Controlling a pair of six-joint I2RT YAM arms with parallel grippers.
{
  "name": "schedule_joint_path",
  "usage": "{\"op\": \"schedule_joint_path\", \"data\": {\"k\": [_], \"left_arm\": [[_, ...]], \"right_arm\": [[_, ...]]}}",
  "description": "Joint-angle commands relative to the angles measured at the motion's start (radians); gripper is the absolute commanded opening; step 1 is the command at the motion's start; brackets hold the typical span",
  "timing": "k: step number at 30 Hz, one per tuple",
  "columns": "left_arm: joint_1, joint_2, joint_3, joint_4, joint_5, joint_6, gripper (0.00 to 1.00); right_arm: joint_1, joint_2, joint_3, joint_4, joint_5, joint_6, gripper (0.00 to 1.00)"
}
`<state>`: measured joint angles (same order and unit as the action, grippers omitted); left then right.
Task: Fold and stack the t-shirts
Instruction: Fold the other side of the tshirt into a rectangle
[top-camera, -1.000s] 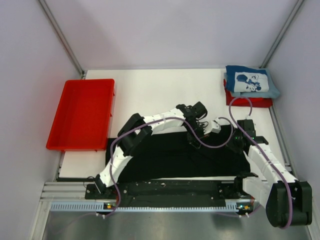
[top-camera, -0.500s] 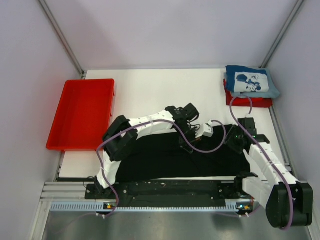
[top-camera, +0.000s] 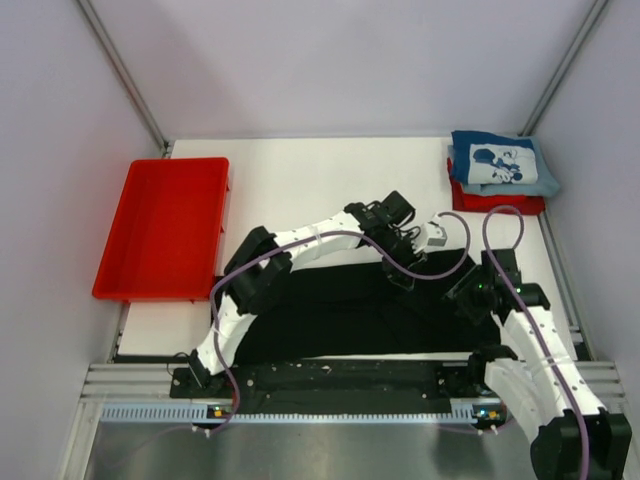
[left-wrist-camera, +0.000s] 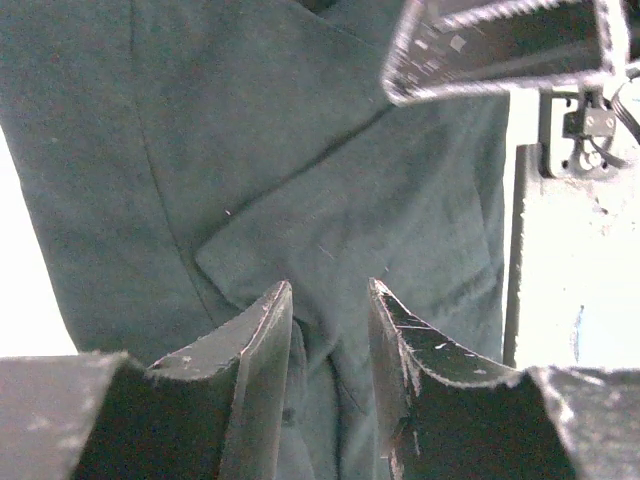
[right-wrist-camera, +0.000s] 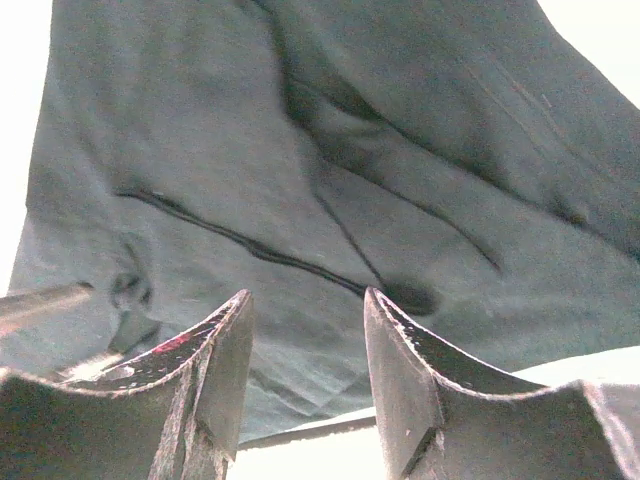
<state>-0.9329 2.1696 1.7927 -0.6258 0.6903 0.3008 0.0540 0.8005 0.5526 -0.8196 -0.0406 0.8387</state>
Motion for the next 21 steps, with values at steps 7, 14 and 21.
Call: {"op": "schedule_joint_path", "data": {"k": [7,14,21], "left_arm": [[0.002,0.147,0.157,0.032,-0.100,-0.120,0.43],[0.002,0.174,0.160,0.024,-0.094,-0.115,0.44],[0.000,0.188,0.172,-0.002,-0.043,-0.089,0.31]], "right_arm": [[-0.005,-0.110,-0.103,-0.092,0.091,0.244,0.51],[-0.003,-0.044,-0.135,-0.072,0.096,0.267,0.52],[-0.003,-0.047,-0.155,-0.012,0.090,0.261,0.37]]}}
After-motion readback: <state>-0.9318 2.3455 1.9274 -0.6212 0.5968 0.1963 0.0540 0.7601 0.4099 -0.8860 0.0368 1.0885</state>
